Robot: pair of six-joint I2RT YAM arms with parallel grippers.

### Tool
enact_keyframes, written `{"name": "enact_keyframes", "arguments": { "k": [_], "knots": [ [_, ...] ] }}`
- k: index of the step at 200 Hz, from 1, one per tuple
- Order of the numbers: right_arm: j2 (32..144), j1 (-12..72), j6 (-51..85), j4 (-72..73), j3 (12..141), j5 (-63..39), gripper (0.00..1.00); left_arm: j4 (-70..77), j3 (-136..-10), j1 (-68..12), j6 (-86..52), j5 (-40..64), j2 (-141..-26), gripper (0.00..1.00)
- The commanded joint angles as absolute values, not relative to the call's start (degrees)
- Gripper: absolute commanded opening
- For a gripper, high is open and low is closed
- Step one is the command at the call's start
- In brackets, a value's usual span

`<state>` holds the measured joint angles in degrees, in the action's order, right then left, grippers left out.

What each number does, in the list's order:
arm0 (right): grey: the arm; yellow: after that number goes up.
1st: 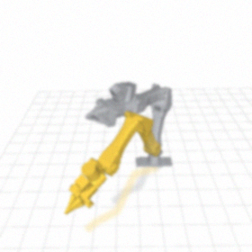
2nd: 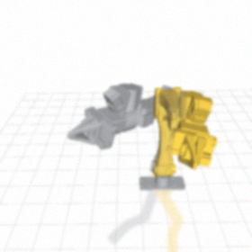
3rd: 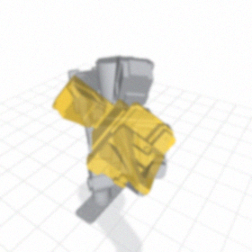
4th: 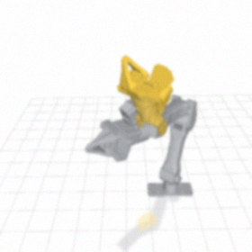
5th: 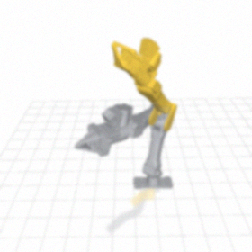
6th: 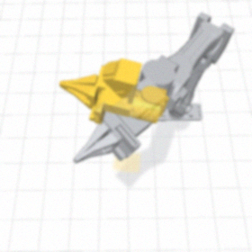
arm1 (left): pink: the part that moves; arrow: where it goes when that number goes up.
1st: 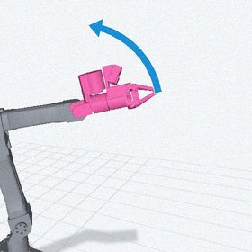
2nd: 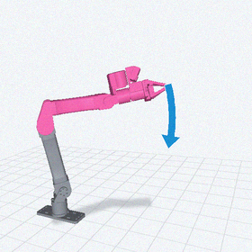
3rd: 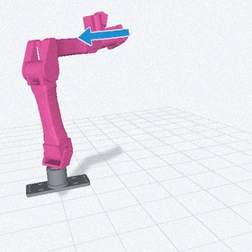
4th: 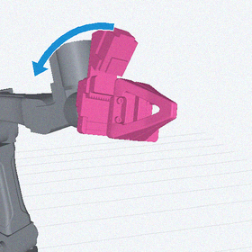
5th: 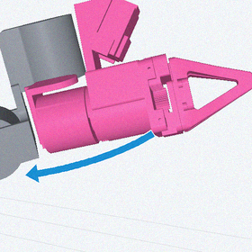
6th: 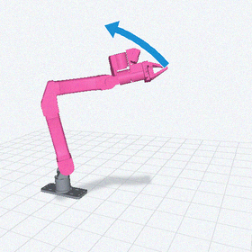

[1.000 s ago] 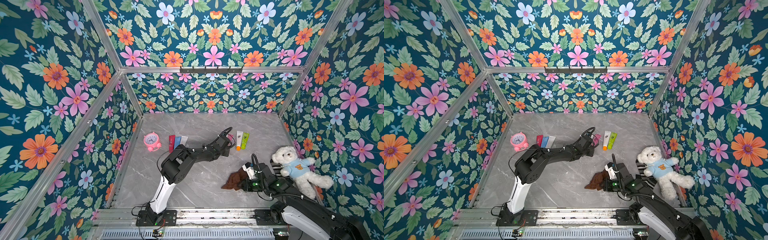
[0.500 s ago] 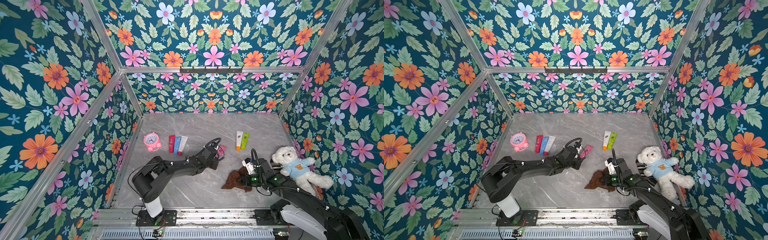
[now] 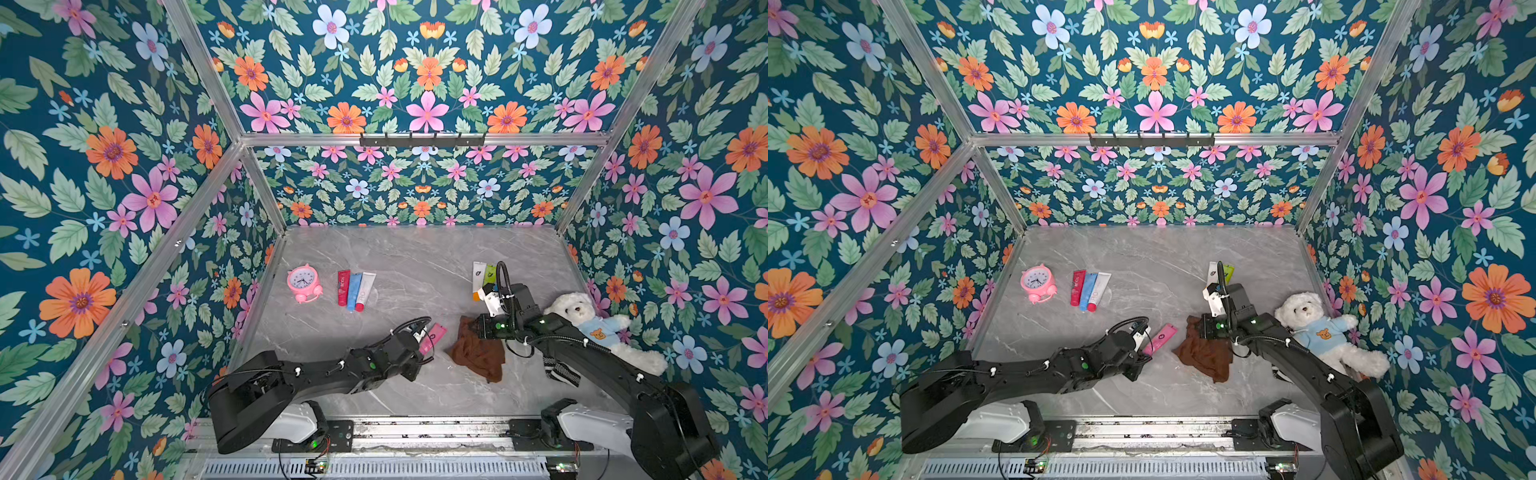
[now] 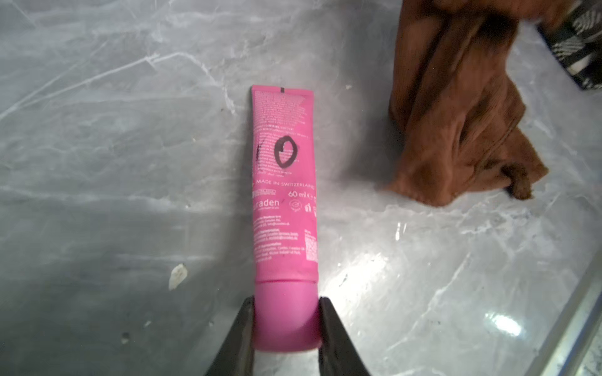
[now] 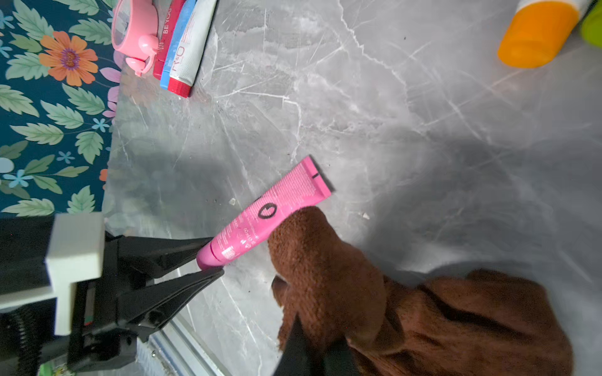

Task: Wipe the surface of the toothpaste tube
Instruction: Move the toothpaste to the center of the board, then wipe the dirt from the toothpaste tube.

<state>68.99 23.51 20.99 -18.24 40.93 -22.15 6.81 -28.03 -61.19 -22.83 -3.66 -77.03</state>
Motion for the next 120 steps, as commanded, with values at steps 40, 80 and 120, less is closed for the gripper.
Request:
{"name": "enact_keyframes", "arguments": {
  "k": [40, 80, 120],
  "knots": [
    [80.07, 29.24, 19.30, -15.90, 46.11, -22.13, 0.00, 11.49, -26.64, -61.55, -23.51, -3.61, -78.03, 0.08],
    [88.49, 32.16, 22.61, -7.76, 46.02, -25.44, 0.00, 12.54, -26.12, -61.53, -23.16, -2.29, -78.50, 0.08],
    [92.10, 32.17, 22.65, -6.36, 48.63, -25.31, 0.00, 13.14, -26.19, -61.60, -22.76, -0.76, -80.13, 0.05]
  ]
}}
